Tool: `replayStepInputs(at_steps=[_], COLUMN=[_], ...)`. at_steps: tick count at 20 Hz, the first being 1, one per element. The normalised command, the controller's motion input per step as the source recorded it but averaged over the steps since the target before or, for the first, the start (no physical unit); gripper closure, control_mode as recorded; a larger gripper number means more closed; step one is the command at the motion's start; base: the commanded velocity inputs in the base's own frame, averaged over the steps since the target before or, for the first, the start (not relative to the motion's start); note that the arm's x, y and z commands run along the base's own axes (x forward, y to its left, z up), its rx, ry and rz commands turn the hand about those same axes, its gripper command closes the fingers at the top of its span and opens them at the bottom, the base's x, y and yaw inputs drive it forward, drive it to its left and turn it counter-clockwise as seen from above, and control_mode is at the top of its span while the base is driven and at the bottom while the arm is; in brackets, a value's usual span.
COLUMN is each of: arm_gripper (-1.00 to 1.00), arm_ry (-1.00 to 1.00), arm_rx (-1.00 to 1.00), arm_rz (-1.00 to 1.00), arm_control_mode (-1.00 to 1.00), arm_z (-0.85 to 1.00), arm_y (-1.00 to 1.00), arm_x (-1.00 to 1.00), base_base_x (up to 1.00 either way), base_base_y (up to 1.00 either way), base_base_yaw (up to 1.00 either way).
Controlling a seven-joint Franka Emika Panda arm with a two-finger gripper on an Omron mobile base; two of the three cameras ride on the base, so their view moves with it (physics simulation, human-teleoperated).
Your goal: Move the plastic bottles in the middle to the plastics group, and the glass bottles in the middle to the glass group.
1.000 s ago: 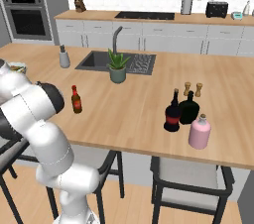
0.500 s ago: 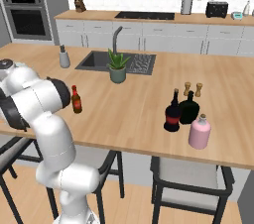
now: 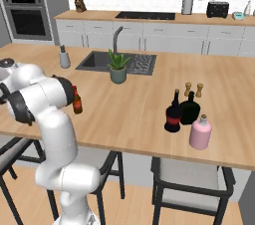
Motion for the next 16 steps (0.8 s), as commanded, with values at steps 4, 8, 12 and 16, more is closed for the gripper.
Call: replayStepInputs(at_steps=[4, 8, 12, 16], arm_gripper=[1.00, 1.00, 1.00, 1.00], arm_ry=[0.03, 0.00, -0.04, -0.01], arm_rx=[-0.05, -0.01, 0.00, 0.00], arm_rz=[0.00, 0.00, 0.00, 0.00], arm_control_mode=[-1.00, -1.00, -1.00, -1.00], arm_z=[0.00, 0.00, 0.00, 0.00], arm_y=[0.34, 0.36, 0.22, 0.30], arm_x=[0.00, 0.00, 0.00, 0.16], base_base_x=[0.00, 0.00, 0.00, 0.00], base_base_y=[0.00, 0.00, 0.00, 0.00], base_base_yaw=[0.00, 0.00, 0.00, 0.00])
